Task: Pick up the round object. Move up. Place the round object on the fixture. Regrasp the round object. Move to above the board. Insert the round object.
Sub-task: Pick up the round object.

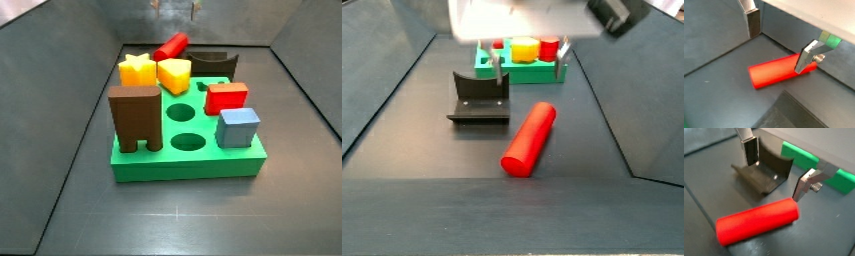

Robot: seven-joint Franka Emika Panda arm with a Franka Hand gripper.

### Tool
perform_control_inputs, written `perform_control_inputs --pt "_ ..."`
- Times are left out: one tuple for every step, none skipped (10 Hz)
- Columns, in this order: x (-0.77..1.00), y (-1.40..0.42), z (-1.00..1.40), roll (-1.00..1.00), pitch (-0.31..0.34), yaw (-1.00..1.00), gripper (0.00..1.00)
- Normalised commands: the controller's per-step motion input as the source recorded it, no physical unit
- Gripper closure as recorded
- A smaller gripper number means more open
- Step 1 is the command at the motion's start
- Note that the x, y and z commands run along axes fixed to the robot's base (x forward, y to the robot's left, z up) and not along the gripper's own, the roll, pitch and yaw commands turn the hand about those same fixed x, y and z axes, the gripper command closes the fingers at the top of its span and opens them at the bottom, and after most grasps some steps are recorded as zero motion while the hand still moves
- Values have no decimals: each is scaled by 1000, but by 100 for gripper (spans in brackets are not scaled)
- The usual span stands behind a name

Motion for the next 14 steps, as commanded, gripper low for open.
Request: perform_control_inputs --pt "0 291 -706 -154 100 -583 0" --pt "0 317 -700 -163 91 -554 0" --pt "0 377 -677 -164 84 -497 0" --pt "-54 463 -649 -216 20 -374 0" --pt "-157 491 -614 -251 0 -211 0" --pt "-91 334 -549 -303 -13 -91 0" --pt "0 114 -446 -313 -11 0 0" --pt "74 111 -254 -327 0 -60 0" --pt "97 97 -214 -270 0 -89 0" --pt "23 0 -189 -253 0 -51 0" --pt "0 0 -120 -227 -16 -26 0" --pt "14 0 -157 -257 -17 -37 0" --pt "0 0 -240 -204 -23 -43 0" --pt "-6 0 -297 -170 -77 -31 0"
